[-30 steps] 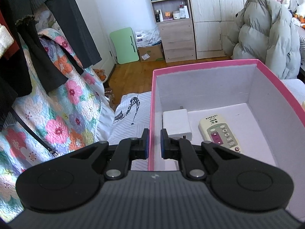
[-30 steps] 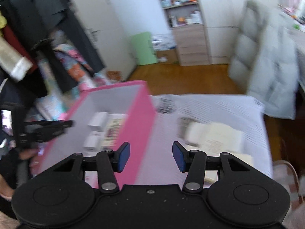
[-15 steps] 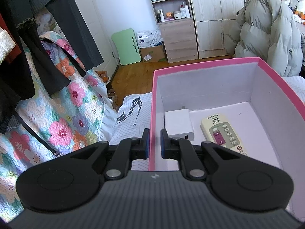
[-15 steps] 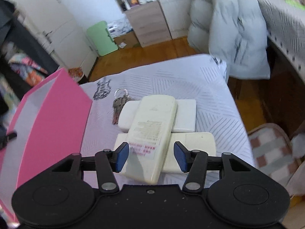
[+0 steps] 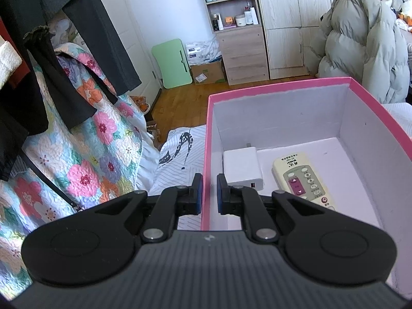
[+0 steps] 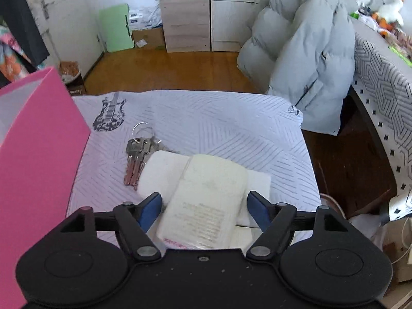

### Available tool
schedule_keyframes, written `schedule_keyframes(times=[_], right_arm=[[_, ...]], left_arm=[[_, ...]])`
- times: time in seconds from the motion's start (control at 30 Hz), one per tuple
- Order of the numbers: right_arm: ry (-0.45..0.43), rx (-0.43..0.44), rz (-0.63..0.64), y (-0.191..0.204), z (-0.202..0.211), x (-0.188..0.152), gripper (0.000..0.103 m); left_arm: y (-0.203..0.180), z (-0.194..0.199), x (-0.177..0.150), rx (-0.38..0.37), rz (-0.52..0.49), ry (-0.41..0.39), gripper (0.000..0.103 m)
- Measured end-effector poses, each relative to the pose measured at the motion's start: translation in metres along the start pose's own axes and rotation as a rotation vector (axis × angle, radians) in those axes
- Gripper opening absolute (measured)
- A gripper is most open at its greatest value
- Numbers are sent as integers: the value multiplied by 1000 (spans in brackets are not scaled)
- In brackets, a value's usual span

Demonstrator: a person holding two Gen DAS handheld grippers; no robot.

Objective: Organize rigid objects
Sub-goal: 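Move the right tool to the bed and grasp the cream remote, then lower the cream remote into the pink box and open the right tool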

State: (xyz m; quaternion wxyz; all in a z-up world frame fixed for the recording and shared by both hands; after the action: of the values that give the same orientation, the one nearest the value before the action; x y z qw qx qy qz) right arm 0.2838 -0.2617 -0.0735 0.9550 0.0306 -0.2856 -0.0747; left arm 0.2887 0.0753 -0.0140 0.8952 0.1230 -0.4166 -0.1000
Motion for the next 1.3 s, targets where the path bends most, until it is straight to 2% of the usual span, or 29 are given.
schedule_keyframes(times=[0.07,0.2,0.4,0.6,0.9,1.07,1.23,1.3], right_arm=[[-17,4,13,1,4,0,67],[-72,52,65,3,19,-7,66],[-185,122,57,0,54,-15,64],[-244,179,47,2,80,-30,63],[-344,195,72,5,116,-41,62],[-404,246,99,17,142,-33,62],[-481,371,129,48,171,-20,62],[-467,457,140,66,172,-8,62]], left_arm=[[0,0,0,2,-6,1,9],[1,0,-1,-3,3,2,9],[1,0,-2,4,-4,3,9],[2,1,-1,7,-4,4,9],[2,1,-1,9,-5,3,9],[1,1,0,7,-2,3,9],[0,1,1,6,3,1,9],[1,0,1,6,1,1,9]])
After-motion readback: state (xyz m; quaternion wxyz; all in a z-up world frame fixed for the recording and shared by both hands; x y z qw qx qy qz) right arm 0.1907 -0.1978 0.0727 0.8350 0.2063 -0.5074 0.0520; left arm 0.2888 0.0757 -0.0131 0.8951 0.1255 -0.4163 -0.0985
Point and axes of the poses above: each gripper's, at about its wrist camera, not at the fingertips, and z roughly against the way its jaws point, y to its left, x to its top, the point moved 3 cm from there along -z, roughly the way its jaws point, and after that the axes turned 4 degrees about -z, right-handed, at the moved point
